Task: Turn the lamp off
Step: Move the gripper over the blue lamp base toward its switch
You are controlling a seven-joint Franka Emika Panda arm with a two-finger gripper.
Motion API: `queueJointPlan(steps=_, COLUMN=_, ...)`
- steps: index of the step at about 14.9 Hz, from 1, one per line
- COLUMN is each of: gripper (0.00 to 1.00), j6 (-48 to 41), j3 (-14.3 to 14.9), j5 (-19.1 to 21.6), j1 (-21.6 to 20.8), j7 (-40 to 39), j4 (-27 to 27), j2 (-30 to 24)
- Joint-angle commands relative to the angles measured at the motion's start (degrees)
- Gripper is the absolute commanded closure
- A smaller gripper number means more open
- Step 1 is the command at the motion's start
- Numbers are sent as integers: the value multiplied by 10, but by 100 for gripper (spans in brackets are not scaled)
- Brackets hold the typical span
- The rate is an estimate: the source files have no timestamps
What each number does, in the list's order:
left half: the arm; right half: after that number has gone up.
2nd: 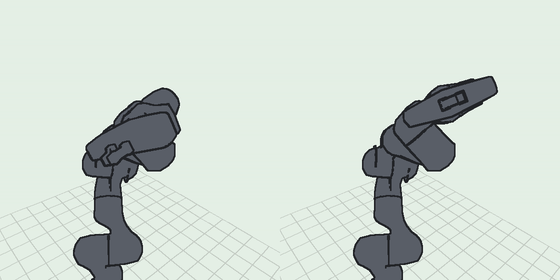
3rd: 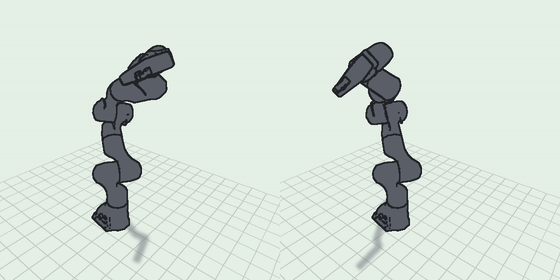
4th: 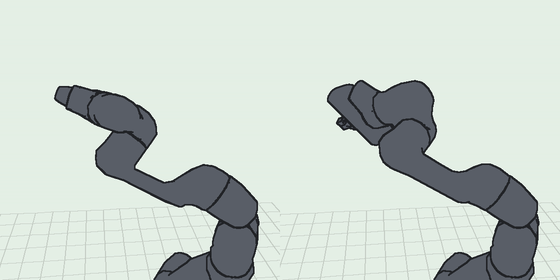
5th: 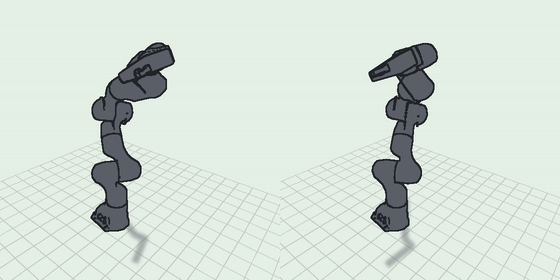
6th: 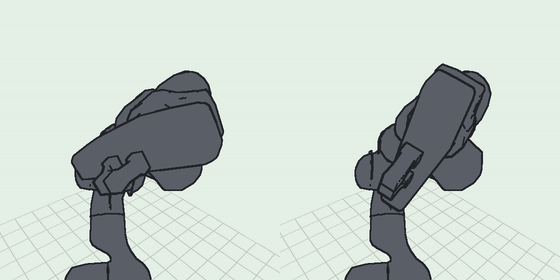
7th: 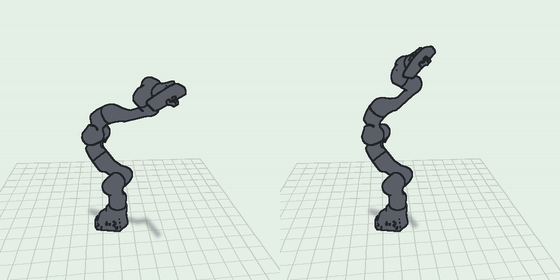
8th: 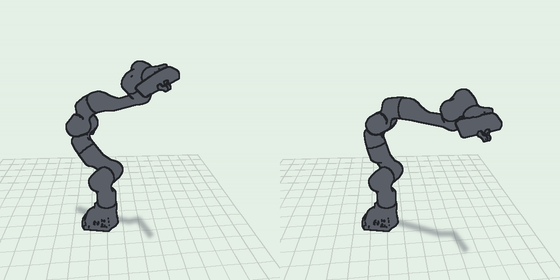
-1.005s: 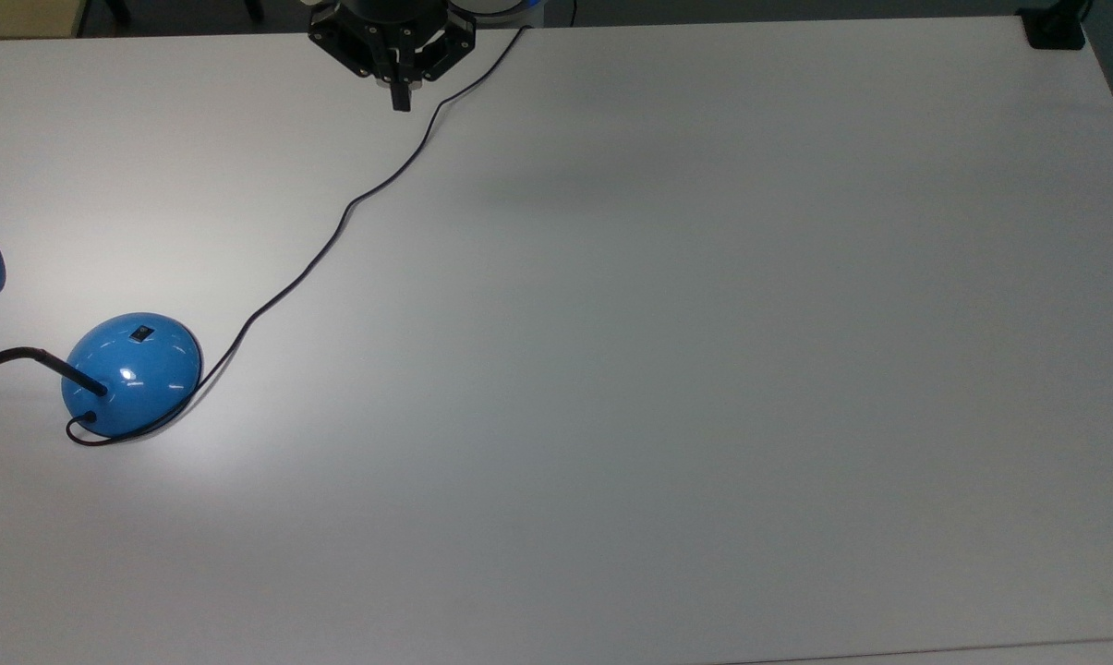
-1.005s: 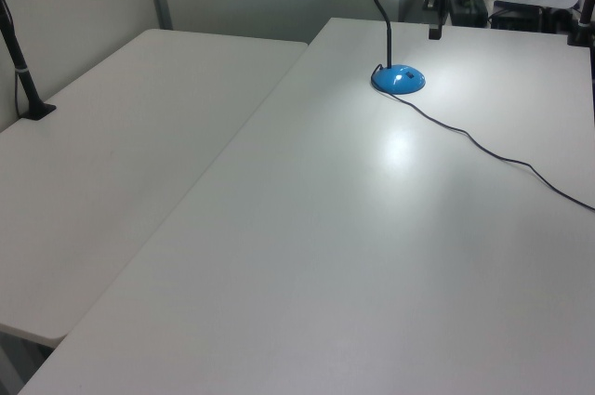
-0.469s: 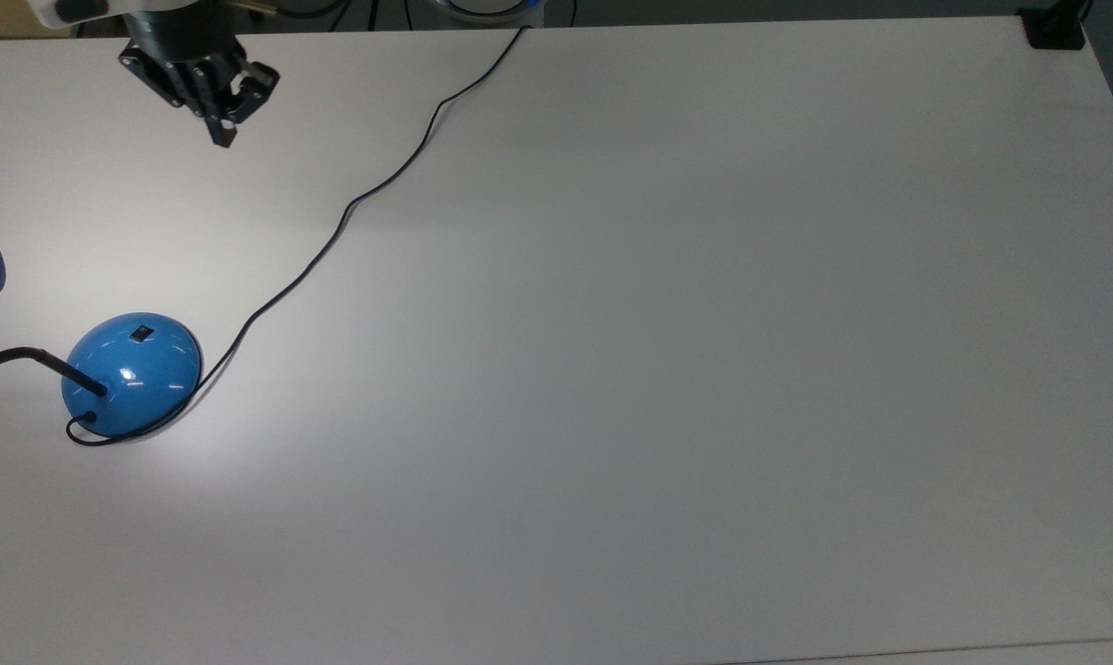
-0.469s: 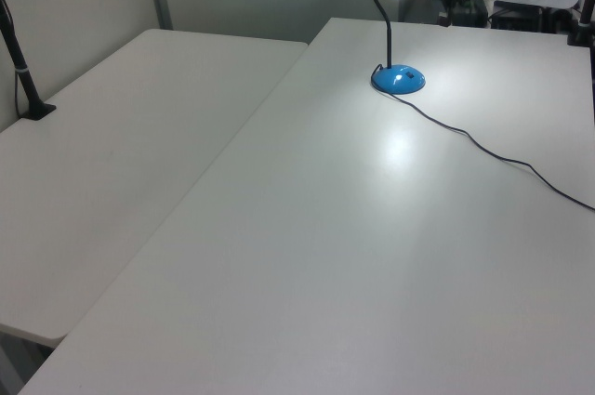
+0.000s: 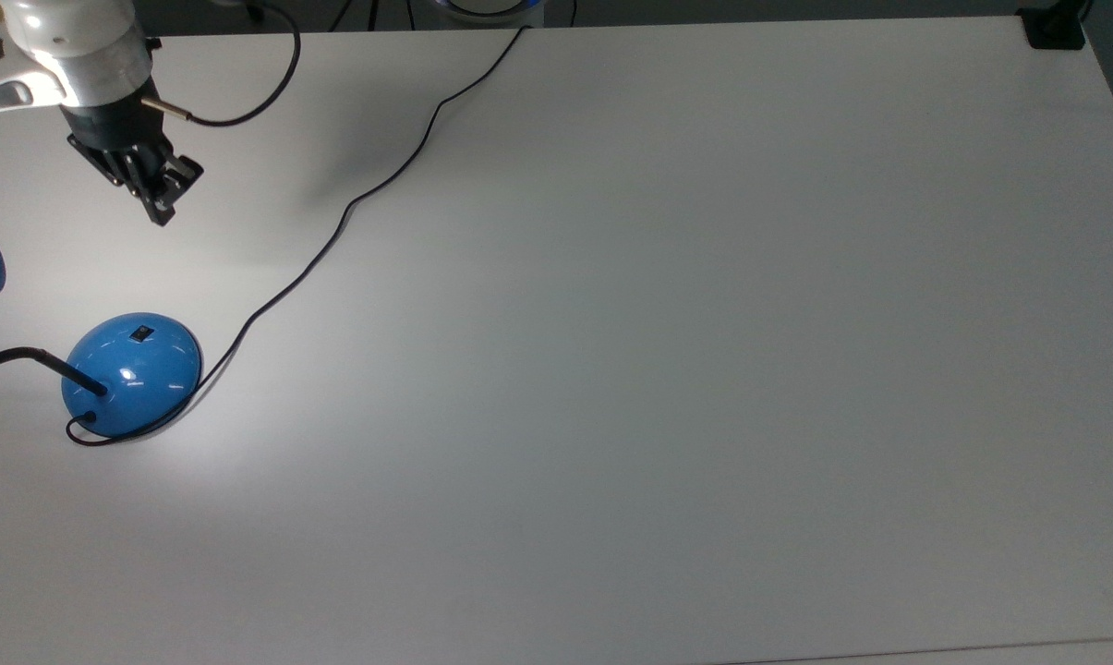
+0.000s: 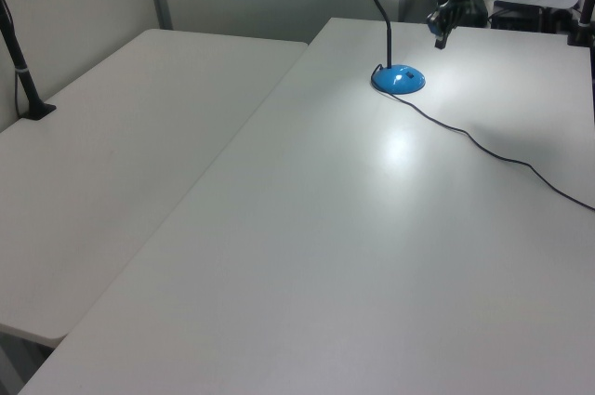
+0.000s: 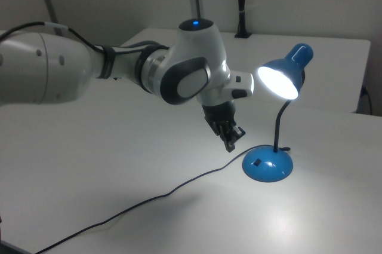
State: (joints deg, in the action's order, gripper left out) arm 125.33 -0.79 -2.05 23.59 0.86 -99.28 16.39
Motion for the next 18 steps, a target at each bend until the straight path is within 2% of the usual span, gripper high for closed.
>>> queueJointPlan(steps=1, gripper=100, j6=69, j3=9, j5=4, j1=1, j7=19, j4=-2, j2=37)
queueJointPlan(steps=8, gripper=100, j6=177, j3=19, j5=4, j1=-1, j7=31, j4=-17, j2=83)
queueJointPlan(steps=18, gripper=100, j6=225, j3=18, j5=-2, j1=-3, j7=2, j4=-15, j2=101)
